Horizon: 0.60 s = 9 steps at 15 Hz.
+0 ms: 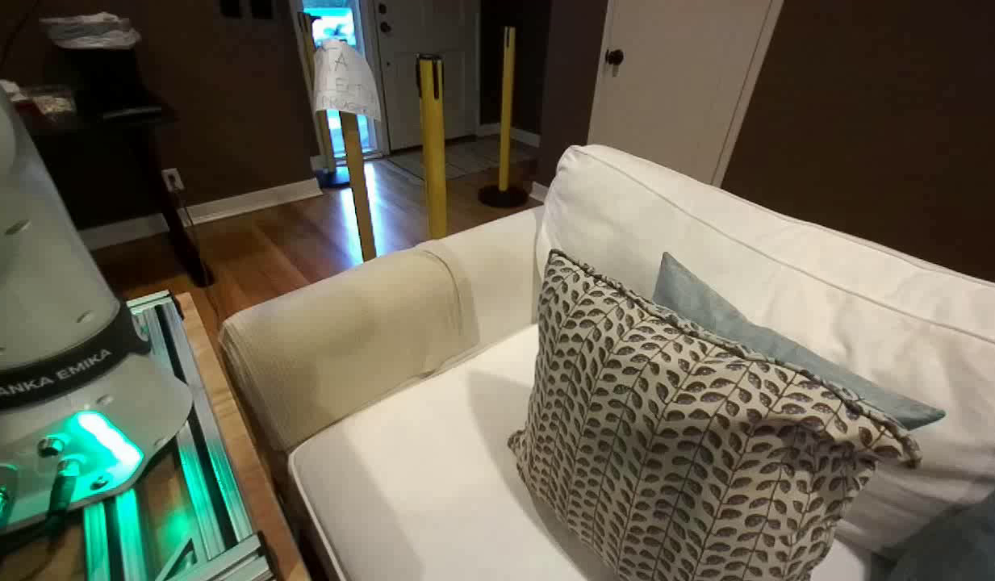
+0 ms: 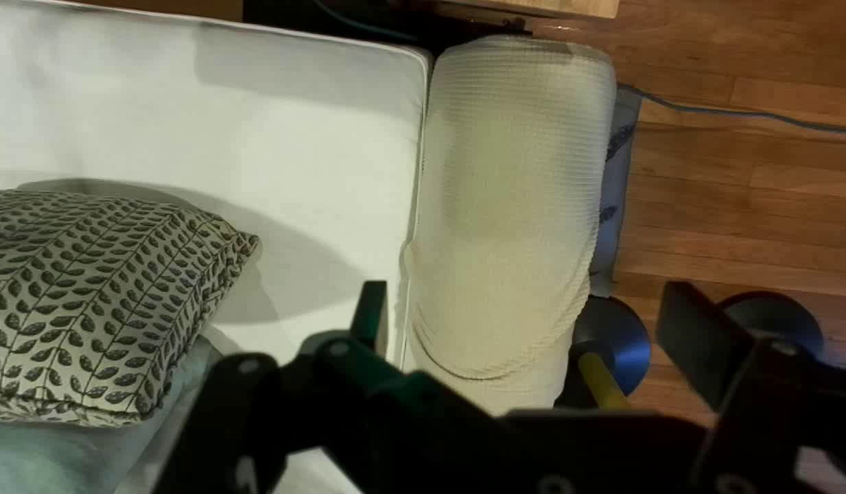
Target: Move the grey pillow on the left forwards.
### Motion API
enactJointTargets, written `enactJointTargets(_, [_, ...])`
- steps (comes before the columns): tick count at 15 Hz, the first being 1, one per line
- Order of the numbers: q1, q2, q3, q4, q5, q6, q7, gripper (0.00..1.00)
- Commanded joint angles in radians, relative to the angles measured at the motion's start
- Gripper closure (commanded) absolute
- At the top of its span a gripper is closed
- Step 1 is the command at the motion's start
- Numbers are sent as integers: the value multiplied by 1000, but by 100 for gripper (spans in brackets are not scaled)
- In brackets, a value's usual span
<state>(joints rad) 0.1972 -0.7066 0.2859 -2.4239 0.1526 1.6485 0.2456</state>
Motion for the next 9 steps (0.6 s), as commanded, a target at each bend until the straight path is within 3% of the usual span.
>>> enactJointTargets(1, [-1, 1, 1, 2, 0, -2, 0, 0])
enactJointTargets(7, [-1, 1, 1, 2, 0, -2, 0, 0])
enactJointTargets(9, [-62, -13, -36, -21, -15, 29, 51, 0])
